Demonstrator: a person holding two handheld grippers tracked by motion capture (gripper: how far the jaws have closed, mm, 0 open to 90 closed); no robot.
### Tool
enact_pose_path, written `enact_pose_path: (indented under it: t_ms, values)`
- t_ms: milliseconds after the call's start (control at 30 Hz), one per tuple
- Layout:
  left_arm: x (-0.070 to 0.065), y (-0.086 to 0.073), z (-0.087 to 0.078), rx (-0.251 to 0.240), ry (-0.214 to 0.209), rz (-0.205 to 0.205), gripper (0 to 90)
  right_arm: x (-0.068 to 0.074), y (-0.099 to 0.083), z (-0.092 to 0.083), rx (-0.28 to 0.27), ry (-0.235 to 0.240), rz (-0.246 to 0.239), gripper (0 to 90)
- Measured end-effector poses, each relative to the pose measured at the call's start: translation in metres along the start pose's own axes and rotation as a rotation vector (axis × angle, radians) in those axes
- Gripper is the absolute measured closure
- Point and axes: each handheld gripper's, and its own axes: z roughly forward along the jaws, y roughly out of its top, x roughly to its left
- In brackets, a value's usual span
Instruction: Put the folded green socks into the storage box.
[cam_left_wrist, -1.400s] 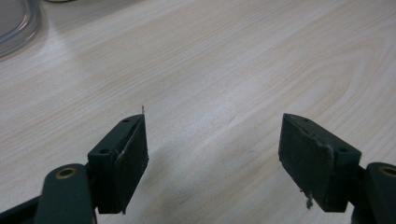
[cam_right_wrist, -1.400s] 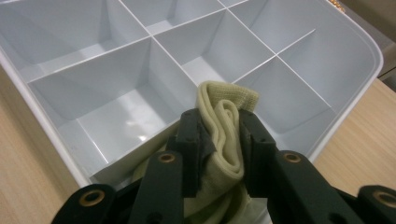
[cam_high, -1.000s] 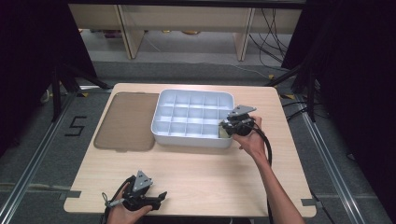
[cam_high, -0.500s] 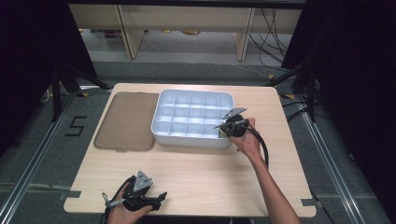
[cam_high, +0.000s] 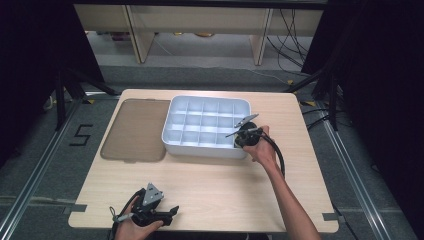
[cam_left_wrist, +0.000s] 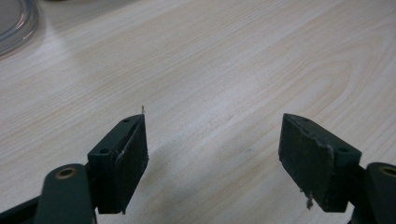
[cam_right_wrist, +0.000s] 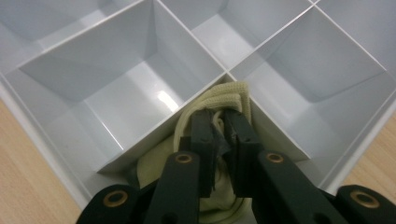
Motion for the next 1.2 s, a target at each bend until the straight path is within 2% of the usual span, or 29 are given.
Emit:
enact_pose_path:
  t_ms: [33, 133, 167, 200, 233, 267, 300, 333, 567, 600, 633, 667, 733, 767, 800, 833, 900, 967, 1000, 1033, 1067, 1100, 1167, 1200]
  values:
    - [0.000, 0.000, 0.000, 0.002, -0.004, 0.003, 23.6, 0.000, 0.000, -0.001, -0.008, 0.002, 0.017, 82.2]
    - [0.000, 0.000, 0.000, -0.010, -0.006, -0.004, 23.7, -0.002, -0.001, -0.005, -0.050, 0.006, 0.023, 80.8]
    - [0.002, 0.001, -0.001, 0.011, -0.002, 0.018, 23.6, -0.002, -0.002, -0.012, -0.085, 0.007, 0.052, 79.9]
    - [0.003, 0.001, -0.002, 0.021, 0.002, 0.029, 23.6, -0.004, -0.002, -0.018, -0.081, 0.024, 0.054, 79.1]
    - [0.002, 0.000, 0.000, 0.009, 0.005, -0.002, 23.7, -0.005, -0.003, -0.025, -0.122, 0.015, 0.077, 77.9]
    - [0.002, 0.000, 0.000, 0.009, 0.005, 0.002, 23.6, -0.006, -0.004, -0.029, -0.119, 0.022, 0.075, 77.3]
    - [0.001, 0.000, 0.000, 0.006, 0.003, -0.001, 23.6, -0.007, -0.004, -0.030, -0.148, 0.021, 0.079, 76.7]
    - [0.002, 0.000, -0.001, 0.018, -0.002, 0.013, 23.6, -0.009, -0.005, -0.033, -0.174, 0.009, 0.074, 75.6]
    - [0.001, 0.000, -0.001, 0.011, 0.000, 0.003, 23.7, -0.009, -0.010, -0.043, -0.185, 0.047, 0.108, 71.7]
    - [0.002, 0.001, -0.002, 0.023, -0.002, 0.012, 23.6, -0.007, -0.011, -0.045, -0.195, 0.043, 0.115, 69.7]
    - [0.002, 0.001, -0.002, 0.023, -0.002, 0.012, 23.6, -0.007, -0.012, -0.045, -0.203, 0.046, 0.104, 69.0]
    - [0.001, 0.000, -0.001, -0.003, 0.000, -0.005, 23.7, -0.005, -0.013, -0.046, -0.215, 0.047, 0.102, 67.4]
    - [0.003, 0.001, -0.002, 0.020, 0.002, 0.021, 23.6, -0.003, -0.014, -0.050, -0.225, 0.049, 0.104, 64.9]
    - [0.003, 0.001, -0.002, 0.020, 0.002, 0.021, 23.7, -0.003, -0.014, -0.050, -0.225, 0.049, 0.104, 64.9]
    - [0.002, 0.001, -0.002, 0.016, -0.002, 0.015, 23.7, -0.001, -0.015, -0.052, -0.257, 0.053, 0.086, 62.2]
    - [0.003, 0.001, -0.002, 0.017, 0.002, 0.024, 23.6, 0.001, -0.016, -0.054, -0.266, 0.060, 0.074, 61.6]
    - [0.003, 0.001, -0.002, 0.021, 0.005, 0.029, 23.7, 0.004, -0.016, -0.056, -0.262, 0.063, 0.086, 60.8]
    - [0.003, 0.001, -0.002, 0.022, 0.002, 0.027, 23.6, 0.007, -0.018, -0.058, -0.283, 0.073, 0.082, 59.1]
    - [0.002, 0.001, -0.001, 0.002, 0.003, 0.005, 23.6, 0.010, -0.019, -0.059, -0.291, 0.078, 0.075, 57.9]
    - [0.001, 0.001, -0.001, 0.001, 0.004, 0.003, 23.6, 0.011, -0.020, -0.059, -0.300, 0.076, 0.069, 57.3]
    - [0.003, 0.001, -0.002, 0.019, 0.003, 0.023, 23.7, 0.013, -0.020, -0.061, -0.295, 0.081, 0.099, 56.3]
    - [0.000, 0.001, 0.000, -0.008, -0.001, -0.013, 23.6, 0.013, -0.020, -0.062, -0.299, 0.084, 0.091, 55.5]
    - [0.000, 0.001, 0.000, -0.004, 0.011, -0.014, 23.7, 0.014, -0.020, -0.063, -0.312, 0.081, 0.094, 54.6]
    - [0.001, 0.001, 0.000, 0.000, 0.007, -0.009, 23.6, 0.015, -0.021, -0.066, -0.322, 0.083, 0.077, 52.7]
